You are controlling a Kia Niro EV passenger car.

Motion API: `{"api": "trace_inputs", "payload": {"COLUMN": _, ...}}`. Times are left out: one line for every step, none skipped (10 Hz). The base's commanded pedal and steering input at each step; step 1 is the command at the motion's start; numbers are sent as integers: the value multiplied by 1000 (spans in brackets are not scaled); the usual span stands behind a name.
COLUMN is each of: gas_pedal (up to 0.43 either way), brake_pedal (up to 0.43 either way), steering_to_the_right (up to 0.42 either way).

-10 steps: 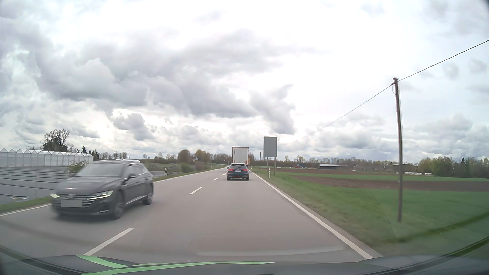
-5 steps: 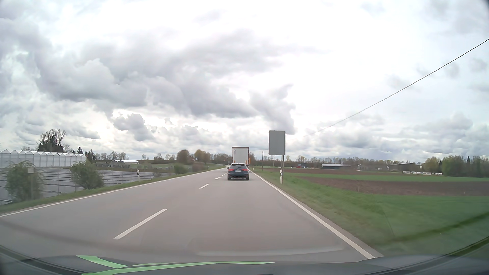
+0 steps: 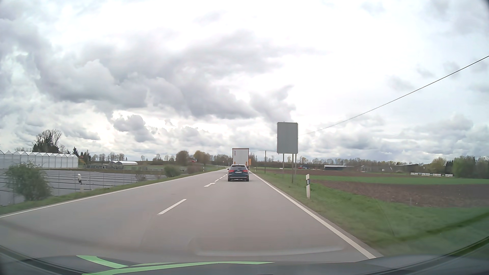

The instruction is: Follow the waypoints while adhering to traffic rules and regulations

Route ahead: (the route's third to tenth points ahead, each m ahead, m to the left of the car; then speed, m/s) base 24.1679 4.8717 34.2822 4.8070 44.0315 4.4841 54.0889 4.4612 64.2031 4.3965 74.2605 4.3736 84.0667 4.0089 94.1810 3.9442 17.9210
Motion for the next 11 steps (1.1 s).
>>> {"api": "trace_inputs", "payload": {"gas_pedal": 209, "brake_pedal": 0, "steering_to_the_right": 0}}
{"api": "trace_inputs", "payload": {"gas_pedal": 209, "brake_pedal": 0, "steering_to_the_right": 0}}
{"api": "trace_inputs", "payload": {"gas_pedal": 209, "brake_pedal": 0, "steering_to_the_right": 0}}
{"api": "trace_inputs", "payload": {"gas_pedal": 209, "brake_pedal": 0, "steering_to_the_right": 0}}
{"api": "trace_inputs", "payload": {"gas_pedal": 209, "brake_pedal": 0, "steering_to_the_right": 0}}
{"api": "trace_inputs", "payload": {"gas_pedal": 209, "brake_pedal": 0, "steering_to_the_right": 0}}
{"api": "trace_inputs", "payload": {"gas_pedal": 209, "brake_pedal": 0, "steering_to_the_right": 0}}
{"api": "trace_inputs", "payload": {"gas_pedal": 209, "brake_pedal": 0, "steering_to_the_right": 0}}
{"api": "trace_inputs", "payload": {"gas_pedal": 209, "brake_pedal": 0, "steering_to_the_right": 1}}
{"api": "trace_inputs", "payload": {"gas_pedal": 209, "brake_pedal": 0, "steering_to_the_right": 1}}
{"api": "trace_inputs", "payload": {"gas_pedal": 209, "brake_pedal": 0, "steering_to_the_right": 0}}
